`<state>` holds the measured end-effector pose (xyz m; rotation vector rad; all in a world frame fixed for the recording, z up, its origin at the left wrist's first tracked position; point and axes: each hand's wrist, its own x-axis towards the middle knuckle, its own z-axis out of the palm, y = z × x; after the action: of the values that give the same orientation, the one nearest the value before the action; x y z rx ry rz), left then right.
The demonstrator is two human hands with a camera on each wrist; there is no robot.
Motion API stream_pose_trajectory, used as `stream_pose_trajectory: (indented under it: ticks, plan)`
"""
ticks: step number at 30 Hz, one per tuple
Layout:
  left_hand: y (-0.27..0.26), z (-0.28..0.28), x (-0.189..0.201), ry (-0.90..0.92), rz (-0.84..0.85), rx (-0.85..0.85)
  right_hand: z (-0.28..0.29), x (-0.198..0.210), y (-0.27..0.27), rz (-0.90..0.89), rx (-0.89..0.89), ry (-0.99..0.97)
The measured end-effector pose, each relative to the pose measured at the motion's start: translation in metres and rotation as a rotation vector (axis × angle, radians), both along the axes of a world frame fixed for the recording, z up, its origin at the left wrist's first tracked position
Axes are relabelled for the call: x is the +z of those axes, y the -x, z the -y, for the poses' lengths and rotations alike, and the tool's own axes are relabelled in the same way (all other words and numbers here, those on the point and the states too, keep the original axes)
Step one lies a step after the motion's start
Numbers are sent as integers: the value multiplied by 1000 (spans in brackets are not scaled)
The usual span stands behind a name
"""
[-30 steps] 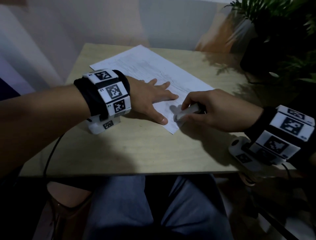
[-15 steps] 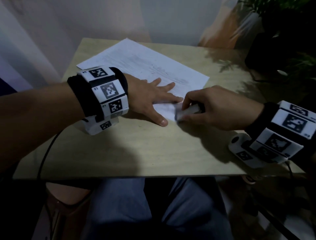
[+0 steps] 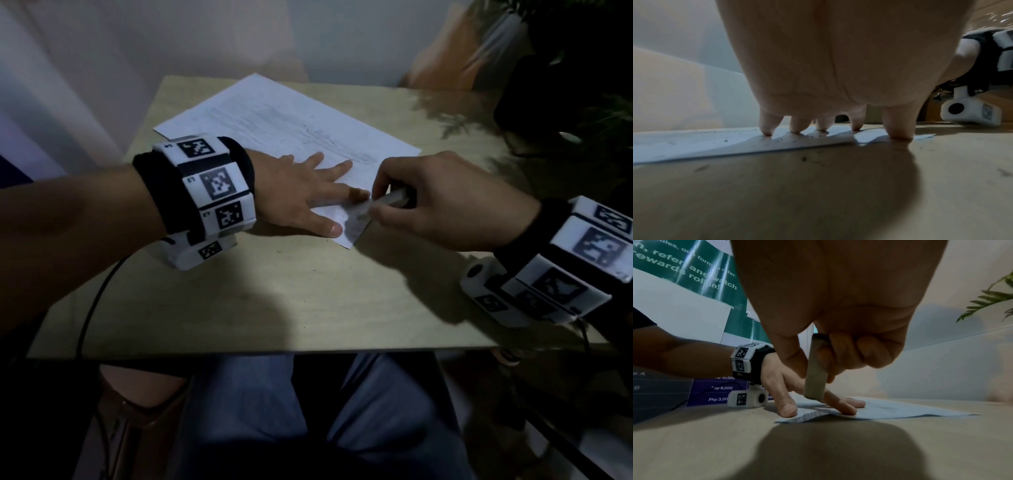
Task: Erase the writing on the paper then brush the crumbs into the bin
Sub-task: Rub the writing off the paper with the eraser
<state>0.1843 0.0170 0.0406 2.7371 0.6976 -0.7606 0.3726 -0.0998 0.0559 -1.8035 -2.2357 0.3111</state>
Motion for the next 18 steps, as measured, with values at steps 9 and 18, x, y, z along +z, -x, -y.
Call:
stream_pose_trajectory:
  ticks: [9,18]
  plan:
    - [-3,0,3,20,-43,28,-4,-7,3,154,30,-17]
    - [-3,-3,1,15,-45,22,-1,-9,-1,165,8,5]
